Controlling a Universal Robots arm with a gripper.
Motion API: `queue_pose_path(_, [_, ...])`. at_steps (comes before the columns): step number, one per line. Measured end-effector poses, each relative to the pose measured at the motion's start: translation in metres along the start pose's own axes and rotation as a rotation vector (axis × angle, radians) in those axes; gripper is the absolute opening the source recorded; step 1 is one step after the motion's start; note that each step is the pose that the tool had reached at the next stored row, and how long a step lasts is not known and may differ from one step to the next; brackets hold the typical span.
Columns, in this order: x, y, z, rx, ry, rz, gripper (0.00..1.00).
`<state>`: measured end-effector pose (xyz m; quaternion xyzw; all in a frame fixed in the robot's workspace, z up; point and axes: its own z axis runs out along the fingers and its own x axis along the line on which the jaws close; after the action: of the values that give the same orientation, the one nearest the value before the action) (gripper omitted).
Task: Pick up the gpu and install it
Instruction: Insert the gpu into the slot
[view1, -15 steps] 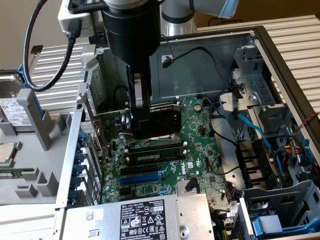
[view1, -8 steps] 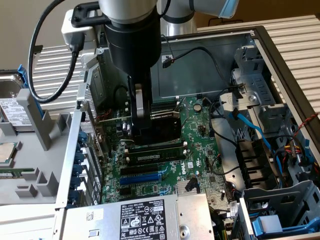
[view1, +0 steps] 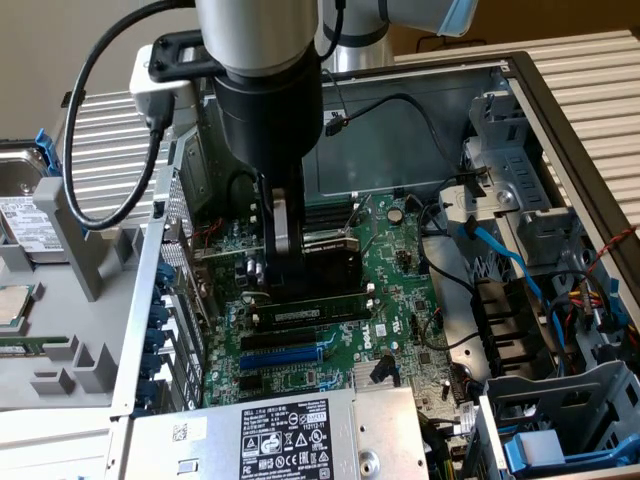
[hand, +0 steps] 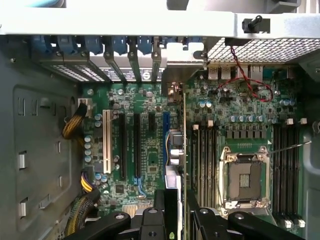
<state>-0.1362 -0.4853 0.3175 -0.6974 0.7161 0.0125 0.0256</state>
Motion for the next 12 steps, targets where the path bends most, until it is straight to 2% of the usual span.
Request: queue_pose_path(12, [0.003, 0.0035, 0.0150, 0.0000, 0.0002, 0.000, 0.27])
